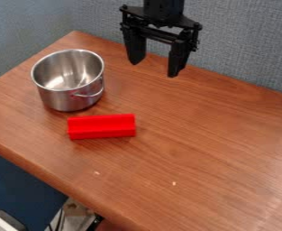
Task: Move the red object from the metal pot to the table
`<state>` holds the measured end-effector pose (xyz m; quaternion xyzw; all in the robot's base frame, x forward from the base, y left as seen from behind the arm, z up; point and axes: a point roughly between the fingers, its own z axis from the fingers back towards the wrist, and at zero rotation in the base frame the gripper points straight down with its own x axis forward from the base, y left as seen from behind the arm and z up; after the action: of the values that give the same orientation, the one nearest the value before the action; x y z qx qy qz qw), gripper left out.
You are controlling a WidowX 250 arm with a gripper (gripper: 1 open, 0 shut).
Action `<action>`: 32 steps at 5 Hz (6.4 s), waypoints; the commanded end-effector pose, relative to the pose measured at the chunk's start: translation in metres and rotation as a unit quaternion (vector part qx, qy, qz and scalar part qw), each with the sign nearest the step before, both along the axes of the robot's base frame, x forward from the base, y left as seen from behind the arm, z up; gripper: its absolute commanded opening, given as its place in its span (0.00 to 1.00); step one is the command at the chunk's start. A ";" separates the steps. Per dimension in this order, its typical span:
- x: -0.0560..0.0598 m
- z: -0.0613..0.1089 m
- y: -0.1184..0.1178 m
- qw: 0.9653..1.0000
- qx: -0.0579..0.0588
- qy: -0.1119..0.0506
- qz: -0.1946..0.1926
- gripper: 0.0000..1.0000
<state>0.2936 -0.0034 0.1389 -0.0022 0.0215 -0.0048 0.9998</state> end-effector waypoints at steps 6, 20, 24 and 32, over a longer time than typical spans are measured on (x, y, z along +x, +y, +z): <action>-0.042 -0.061 0.060 0.954 0.043 0.048 -0.293 1.00; -0.035 -0.111 0.071 0.947 0.022 0.051 -0.317 0.00; -0.032 -0.106 0.072 0.947 0.021 0.044 -0.316 0.00; -0.022 -0.078 0.074 0.947 0.026 0.000 -0.319 1.00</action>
<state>0.2639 0.0644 0.0457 0.0165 0.0469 -0.3319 0.9420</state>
